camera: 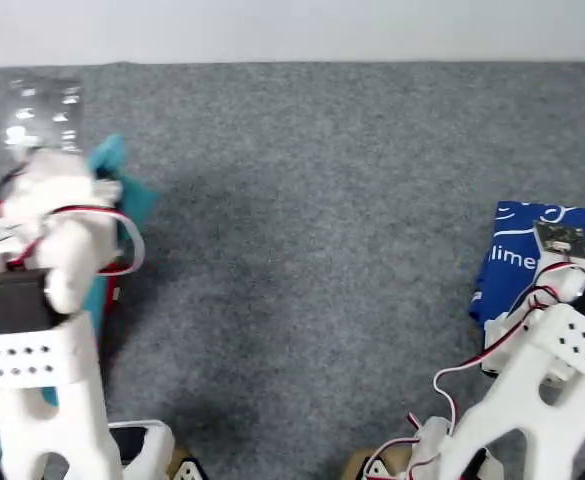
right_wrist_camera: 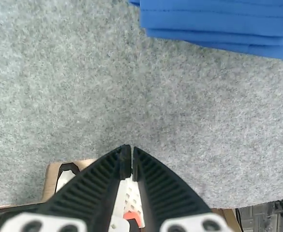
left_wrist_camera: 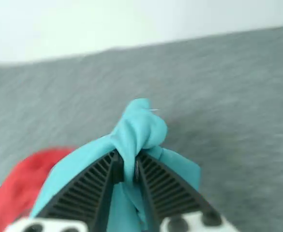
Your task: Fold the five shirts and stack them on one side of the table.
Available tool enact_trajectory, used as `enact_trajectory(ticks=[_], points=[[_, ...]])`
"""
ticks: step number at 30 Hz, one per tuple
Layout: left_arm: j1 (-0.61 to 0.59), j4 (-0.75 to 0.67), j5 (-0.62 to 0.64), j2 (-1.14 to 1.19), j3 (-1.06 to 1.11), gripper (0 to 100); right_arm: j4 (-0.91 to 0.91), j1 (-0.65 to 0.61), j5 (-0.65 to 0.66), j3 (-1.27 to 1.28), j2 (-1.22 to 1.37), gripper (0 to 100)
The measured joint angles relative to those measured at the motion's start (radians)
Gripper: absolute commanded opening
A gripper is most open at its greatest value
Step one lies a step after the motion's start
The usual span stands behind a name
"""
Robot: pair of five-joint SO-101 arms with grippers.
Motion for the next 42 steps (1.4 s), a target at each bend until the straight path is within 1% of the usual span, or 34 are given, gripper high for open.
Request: enact_trajectory(ticks=[4,10,11,13,15,17,19,24,26,28,32,34,37,39,42], points=[[0.213,-0.068,0.04,0.0,0.0,0,0.0,0.0,0.0,0.0,0.0,1.1],[0.525,-0.178,0.046,0.049,0.0,0,0.0,0.0,0.0,0.0,0.0,1.1],[0.56,-0.195,0.046,0.077,0.0,1,0.0,0.0,0.0,0.0,0.0,1.1],[0.592,-0.233,0.046,0.149,0.0,1,0.0,0.0,0.0,0.0,0.0,1.1],[0.592,-0.267,0.048,0.239,0.0,3,0.0,0.0,0.0,0.0,0.0,1.1],[0.588,-0.276,0.048,0.33,-0.021,11,0.0,0.0,0.0,0.0,0.0,1.1],[0.575,-0.241,0.048,0.39,-0.077,18,0.0,0.0,0.0,0.0,0.0,1.1],[0.534,-0.025,0.046,0.402,-0.285,19,0.0,0.0,0.0,0.0,0.0,1.1],[0.532,0.061,0.021,0.402,-0.354,19,0.0,0.0,0.0,0.0,0.0,1.1],[0.535,0.144,-0.008,0.402,-0.402,19,0.0,0.0,0.0,0.0,0.0,1.1],[0.52,0.273,-0.028,0.402,-0.442,19,0.0,0.0,0.0,0.0,0.0,1.1],[0.479,0.321,-0.031,0.402,-0.443,19,0.0,0.0,0.0,0.0,0.0,1.1],[0.377,0.379,-0.034,0.399,-0.443,19,0.0,0.0,0.0,0.0,0.0,1.3],[0.279,0.416,-0.038,0.399,-0.443,19,0.0,0.0,0.0,0.0,0.0,1.4],[0.106,0.433,-0.106,0.394,-0.419,19,0.0,0.0,0.0,0.0,0.0,1.4]])
